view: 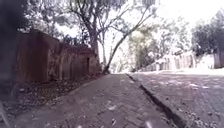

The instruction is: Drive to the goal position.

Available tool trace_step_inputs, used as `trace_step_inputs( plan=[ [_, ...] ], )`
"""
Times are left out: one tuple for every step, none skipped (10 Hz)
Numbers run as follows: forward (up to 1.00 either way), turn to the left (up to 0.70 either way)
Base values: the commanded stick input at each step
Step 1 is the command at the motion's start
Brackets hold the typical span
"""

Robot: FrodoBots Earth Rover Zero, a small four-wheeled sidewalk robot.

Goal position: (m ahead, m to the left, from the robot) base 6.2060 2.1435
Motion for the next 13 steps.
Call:
trace_step_inputs(
  plan=[
    [0.42,-0.21],
    [0.68,-0.34],
    [0.7,-0.35],
    [0.7,-0.35],
    [0.7,-0.35],
    [0.7,-0.35],
    [0.7,-0.32],
    [0.7,-0.17],
    [0.7,-0.03],
    [0.7,0.0],
    [0.7,0.0],
    [0.7,0.0],
    [0.7,0.0]
  ],
)
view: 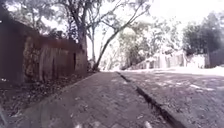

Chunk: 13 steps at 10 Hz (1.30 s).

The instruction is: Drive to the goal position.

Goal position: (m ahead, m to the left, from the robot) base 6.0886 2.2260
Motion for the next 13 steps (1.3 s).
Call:
trace_step_inputs(
  plan=[
    [0.7,0.0],
    [0.7,0.0],
    [0.7,0.0],
    [0.7,0.0],
    [0.7,0.0],
    [0.7,0.0],
    [0.7,0.0],
    [0.7,0.0],
    [0.7,0.0],
    [0.7,0.0],
    [0.7,0.0],
    [0.7,0.0],
    [0.7,-0.02]
  ],
)
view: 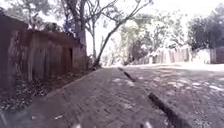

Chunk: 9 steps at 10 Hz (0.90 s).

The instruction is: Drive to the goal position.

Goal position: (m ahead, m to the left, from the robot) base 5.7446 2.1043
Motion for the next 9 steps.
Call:
trace_step_inputs(
  plan=[
    [0.7,-0.16],
    [0.7,-0.3],
    [0.7,-0.3],
    [0.7,-0.23],
    [0.7,-0.16],
    [0.7,-0.08],
    [0.7,-0.01],
    [0.7,0.06],
    [0.7,0.14]
  ],
)
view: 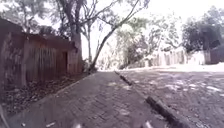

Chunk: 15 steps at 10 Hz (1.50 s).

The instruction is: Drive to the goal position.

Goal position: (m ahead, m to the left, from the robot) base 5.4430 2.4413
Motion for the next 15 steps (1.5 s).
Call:
trace_step_inputs(
  plan=[
    [0.7,0.21],
    [0.7,0.29],
    [0.62,0.0],
    [0.7,0.0],
    [0.7,0.0],
    [0.7,0.0],
    [0.7,0.0],
    [0.7,0.0],
    [0.7,0.0],
    [0.7,0.0],
    [0.7,0.0],
    [0.7,0.0],
    [0.7,0.0],
    [0.7,0.0],
    [0.7,0.02]
  ],
)
